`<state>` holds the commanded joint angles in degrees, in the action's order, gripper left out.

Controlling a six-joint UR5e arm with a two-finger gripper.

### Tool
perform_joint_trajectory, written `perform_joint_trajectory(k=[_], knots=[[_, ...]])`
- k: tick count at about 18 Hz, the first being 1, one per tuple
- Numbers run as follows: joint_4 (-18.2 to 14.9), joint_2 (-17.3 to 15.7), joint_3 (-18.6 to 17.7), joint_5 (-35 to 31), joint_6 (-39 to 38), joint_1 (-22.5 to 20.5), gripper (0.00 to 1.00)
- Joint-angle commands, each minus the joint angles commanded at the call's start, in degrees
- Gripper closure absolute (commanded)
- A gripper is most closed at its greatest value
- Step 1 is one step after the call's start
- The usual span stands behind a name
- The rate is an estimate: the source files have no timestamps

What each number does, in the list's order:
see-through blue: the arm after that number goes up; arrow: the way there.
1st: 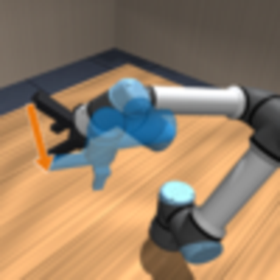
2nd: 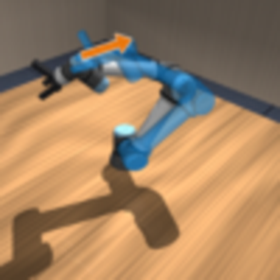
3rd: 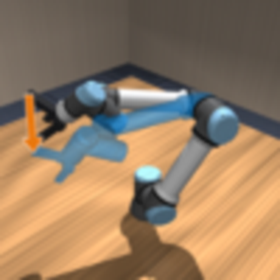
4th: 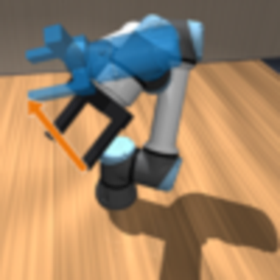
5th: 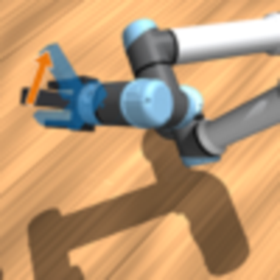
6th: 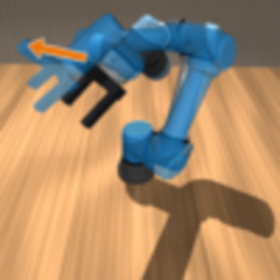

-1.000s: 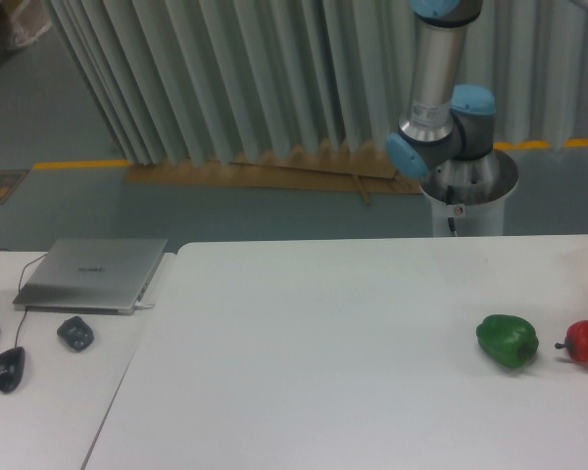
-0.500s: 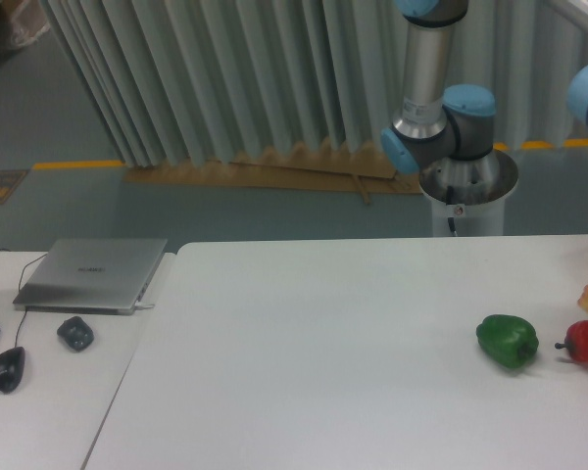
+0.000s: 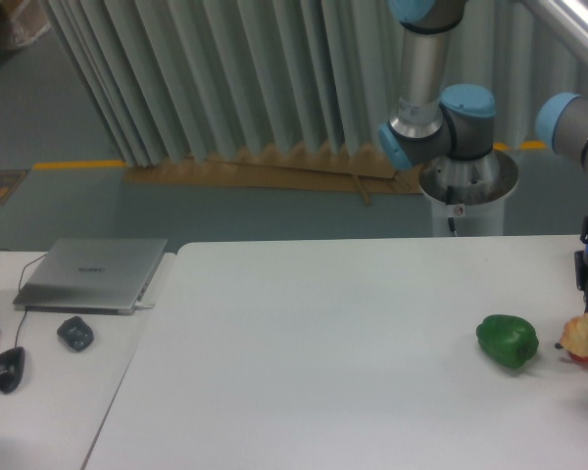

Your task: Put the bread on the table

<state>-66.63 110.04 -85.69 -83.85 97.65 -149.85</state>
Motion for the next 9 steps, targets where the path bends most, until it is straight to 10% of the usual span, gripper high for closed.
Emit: perform_joint_trajectory(k=[9], knots=[[1.0, 2.6, -0.7, -2.4, -3.8, 0.6, 0.61]])
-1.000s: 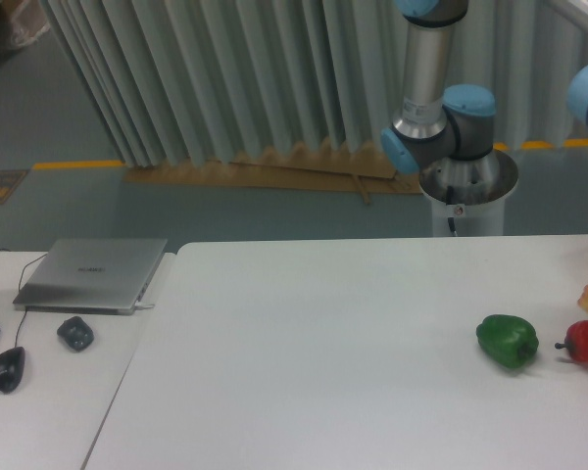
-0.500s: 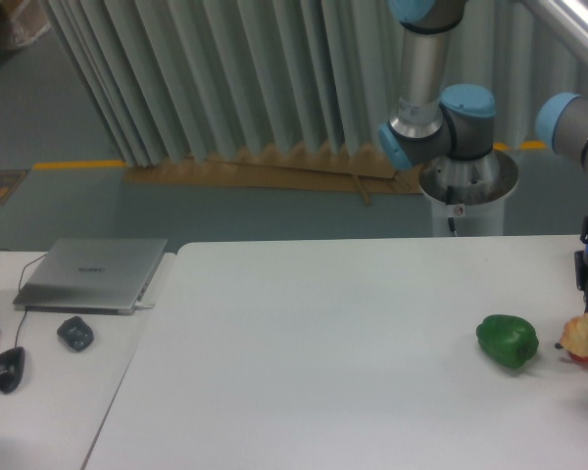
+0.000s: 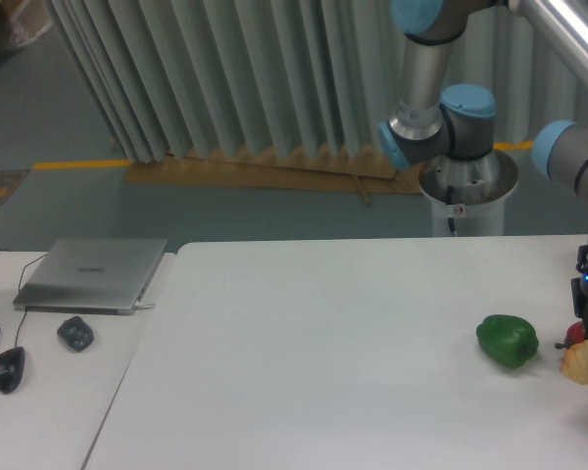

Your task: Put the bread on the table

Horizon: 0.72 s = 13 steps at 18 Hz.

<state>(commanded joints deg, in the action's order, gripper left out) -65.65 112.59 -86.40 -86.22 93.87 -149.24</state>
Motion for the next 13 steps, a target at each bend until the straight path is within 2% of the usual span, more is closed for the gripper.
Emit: perform_joint_trajectory(k=[13], knots=[[0.4, 1.7, -0.6, -0.4, -2.0, 1.1, 0.60]])
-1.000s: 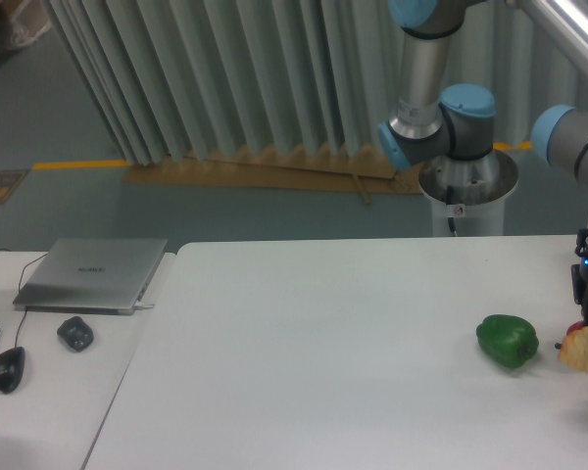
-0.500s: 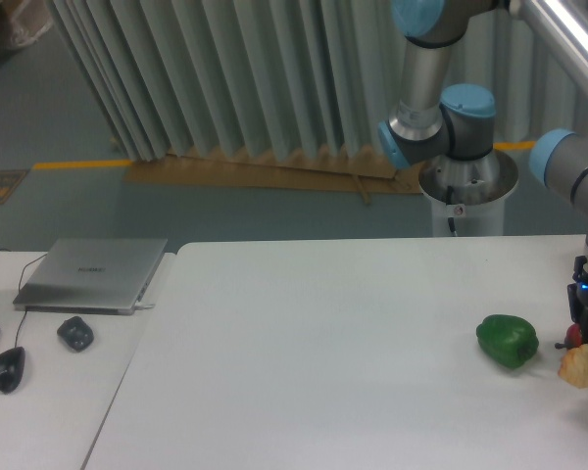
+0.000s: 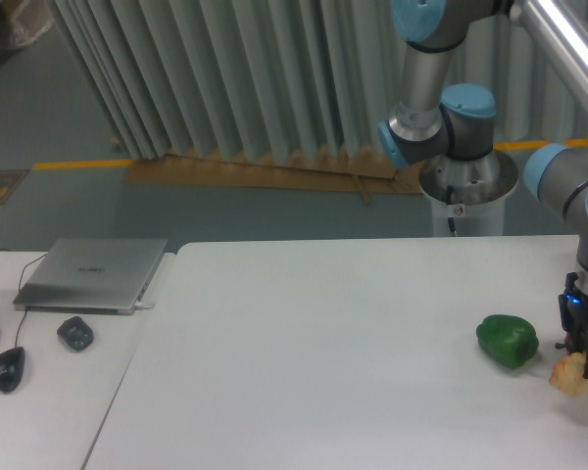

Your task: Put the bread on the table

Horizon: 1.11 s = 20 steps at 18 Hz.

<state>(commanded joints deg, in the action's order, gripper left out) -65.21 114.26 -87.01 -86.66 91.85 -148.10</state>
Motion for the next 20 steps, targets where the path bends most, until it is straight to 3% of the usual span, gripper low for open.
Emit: perform_joint_trajectory(k=[10, 13, 15, 16, 20], knots=[[0.0, -0.4, -0.4, -2.2, 0.4, 0.0, 0.41], [0.1, -0.4, -0.4, -2.2, 0.4, 0.1, 0.18], [0.1, -0.4, -0.4, -2.2, 0.2, 0.1, 0.15], [0.1, -0.4, -0.4, -2.2, 0.4, 0.1, 0.01], [0.1, -0.4, -0.9, -2.3, 0.5, 0.1, 0.00]])
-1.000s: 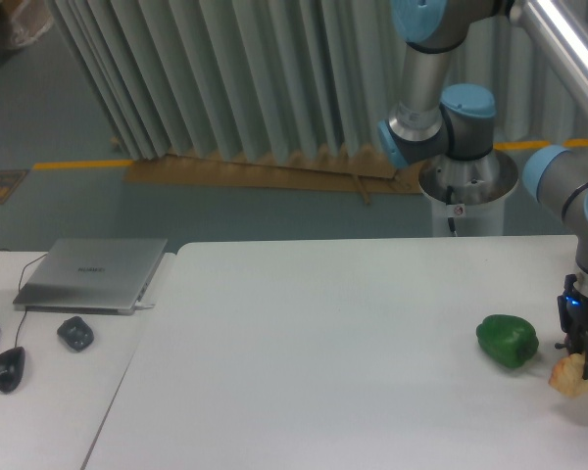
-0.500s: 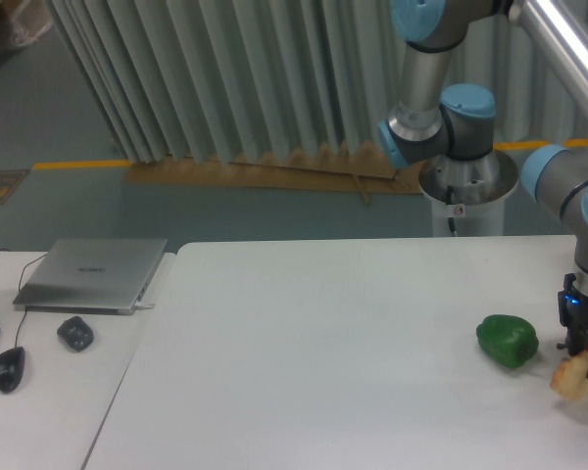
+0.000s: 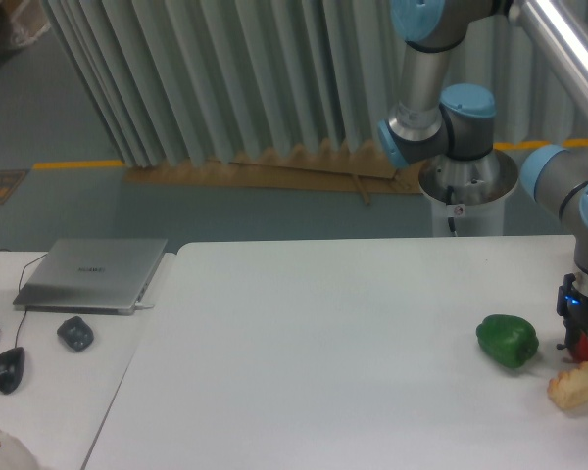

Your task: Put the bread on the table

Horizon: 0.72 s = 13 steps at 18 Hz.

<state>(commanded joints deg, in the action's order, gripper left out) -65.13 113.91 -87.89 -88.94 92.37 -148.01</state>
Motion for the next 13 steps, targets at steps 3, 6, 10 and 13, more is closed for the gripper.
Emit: perform_joint_trajectory(k=[3, 6, 10, 13], knots=[[-0.2, -0.4, 0.0, -1.7, -0.2, 0.0, 0.00], [-0.2, -1.8, 0.0, -6.9, 0.4, 0.0, 0.00], [-0.3, -3.3, 0.0, -7.0, 0.3, -0.3, 0.00], [-0.5, -4.6, -0.1, -6.9, 0.3, -0.4, 0.00]])
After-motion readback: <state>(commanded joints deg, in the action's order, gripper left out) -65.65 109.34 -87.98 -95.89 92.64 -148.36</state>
